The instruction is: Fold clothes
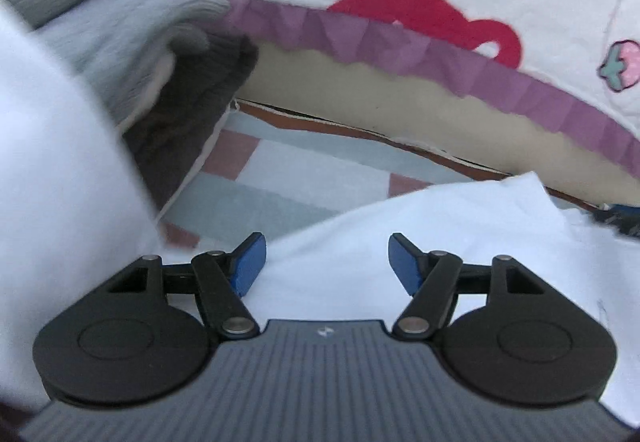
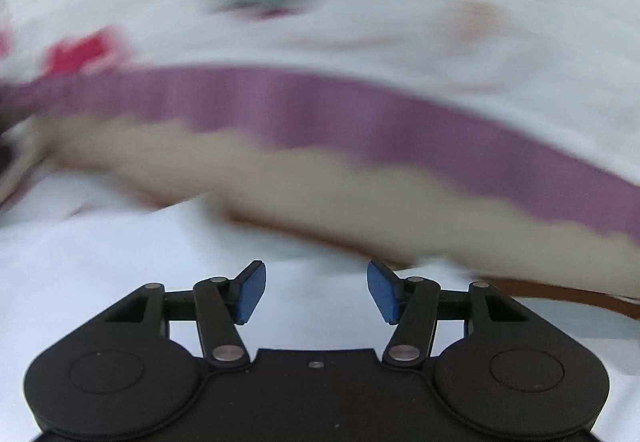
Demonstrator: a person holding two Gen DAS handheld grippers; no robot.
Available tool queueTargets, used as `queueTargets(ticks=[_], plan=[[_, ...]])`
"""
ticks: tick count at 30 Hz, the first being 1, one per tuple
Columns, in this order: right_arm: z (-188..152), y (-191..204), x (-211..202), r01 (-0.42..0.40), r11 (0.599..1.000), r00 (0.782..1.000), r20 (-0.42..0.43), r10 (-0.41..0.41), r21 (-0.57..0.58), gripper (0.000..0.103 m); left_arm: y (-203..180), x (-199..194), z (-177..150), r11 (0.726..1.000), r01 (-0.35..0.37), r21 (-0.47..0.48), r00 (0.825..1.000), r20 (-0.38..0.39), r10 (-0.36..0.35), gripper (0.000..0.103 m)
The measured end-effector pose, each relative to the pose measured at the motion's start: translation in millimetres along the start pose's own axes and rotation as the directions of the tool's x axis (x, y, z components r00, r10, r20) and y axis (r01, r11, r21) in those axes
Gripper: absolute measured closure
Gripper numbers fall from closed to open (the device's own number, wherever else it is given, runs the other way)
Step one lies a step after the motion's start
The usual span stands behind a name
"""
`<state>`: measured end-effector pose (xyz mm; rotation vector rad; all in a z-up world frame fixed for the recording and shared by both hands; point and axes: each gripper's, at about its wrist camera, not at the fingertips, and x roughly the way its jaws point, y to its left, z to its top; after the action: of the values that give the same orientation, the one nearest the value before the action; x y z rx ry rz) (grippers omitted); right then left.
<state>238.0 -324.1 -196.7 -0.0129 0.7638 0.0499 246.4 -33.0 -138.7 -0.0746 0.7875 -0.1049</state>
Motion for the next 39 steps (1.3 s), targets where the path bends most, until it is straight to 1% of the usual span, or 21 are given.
queueTargets(ticks=[2,5,7,10,11,13,14,17,19,21,23,24,26,30,32,34,35,36,37,38,39], plan=[[-9,42,-13,-0.116,0.99,0.993,-0.028,0.114,-0.075,0.041,6,-14,-12,1.0,-0.02,-0.003,1.0,-0.014,0.02,0.036],[-23,97,-32,-0.226,0.961,0.973,-0.078,0.216,-0.158,0.041,24,-41,-29,0.998,-0.001,-0.062,1.0,-0.025,-0.001,0.036],[-34,125,-41,-0.269,0.941,0.962,-0.107,0.251,-0.207,0.041,38,-54,-41,0.996,-0.005,-0.088,1.0,-0.016,0.004,0.036],[-42,154,-44,-0.311,0.917,0.949,-0.136,0.285,-0.25,0.041,54,-62,-48,0.99,-0.062,-0.126,0.998,-0.006,0.062,0.036],[-43,162,-44,-0.323,0.91,0.945,-0.145,0.294,-0.26,0.041,60,-63,-48,0.987,-0.068,-0.145,0.998,-0.003,0.068,0.036],[-49,169,-47,-0.329,0.906,0.943,-0.152,0.297,-0.267,0.041,70,-63,-48,0.981,-0.058,-0.185,0.998,0.008,0.061,0.036],[-53,172,-49,-0.33,0.904,0.942,-0.155,0.297,-0.27,0.041,73,-63,-47,0.978,-0.042,-0.206,0.999,0.023,0.047,0.036],[-41,174,-43,-0.32,0.908,0.945,-0.161,0.285,-0.27,0.041,79,-65,-45,0.966,0.017,-0.257,0.997,0.083,0.004,0.036],[-36,176,-38,-0.325,0.907,0.943,-0.168,0.288,-0.267,0.041,79,-62,-44,0.967,-0.001,-0.253,0.993,0.111,0.03,0.036],[-35,180,-32,-0.331,0.901,0.941,-0.167,0.294,-0.28,0.039,79,-58,-44,0.968,-0.042,-0.247,0.989,0.13,0.076,0.044],[-31,189,-24,-0.336,0.894,0.94,-0.165,0.299,-0.295,0.039,79,-54,-43,0.965,-0.112,-0.238,0.983,0.118,0.143,0.07],[-30,193,-24,-0.337,0.892,0.94,-0.164,0.3,-0.301,0.039,80,-52,-44,0.963,-0.137,-0.231,0.98,0.107,0.165,0.074],[-28,197,-22,-0.345,0.884,0.938,-0.158,0.31,-0.315,0.039,80,-51,-45,0.964,-0.153,-0.219,0.979,0.102,0.178,0.078],[-27,195,-13,-0.379,0.869,0.925,-0.153,0.348,-0.317,0.039,78,-50,-47,0.962,-0.181,-0.205,0.977,0.071,0.199,0.078],[-28,192,-10,-0.395,0.864,0.919,-0.152,0.365,-0.313,0.039,80,-49,-46,0.961,-0.18,-0.208,0.978,0.063,0.197,0.078],[-28,191,-8,-0.403,0.859,0.915,-0.152,0.373,-0.316,0.039,82,-50,-46,0.965,-0.142,-0.22,0.984,0.07,0.161,0.077],[-28,191,-9,-0.402,0.858,0.916,-0.155,0.371,-0.321,0.039,84,-52,-46,0.967,-0.111,-0.23,0.987,0.084,0.134,0.072],[-28,190,-11,-0.403,0.859,0.915,-0.16,0.37,-0.315,0.039,86,-54,-46,0.967,-0.076,-0.242,0.989,0.103,0.104,0.07],[-27,189,-14,-0.406,0.862,0.914,-0.165,0.372,-0.305,0.04,88,-57,-45,0.967,-0.051,-0.248,0.988,0.127,0.084,0.066],[-26,188,-16,-0.408,0.864,0.912,-0.17,0.373,-0.295,0.04,88,-60,-45,0.97,-0.04,-0.241,0.985,0.156,0.079,0.062],[-26,183,-20,-0.419,0.869,0.907,-0.168,0.386,-0.266,0.041,87,-63,-44,0.973,-0.035,-0.228,0.979,0.187,0.078,0.061]])
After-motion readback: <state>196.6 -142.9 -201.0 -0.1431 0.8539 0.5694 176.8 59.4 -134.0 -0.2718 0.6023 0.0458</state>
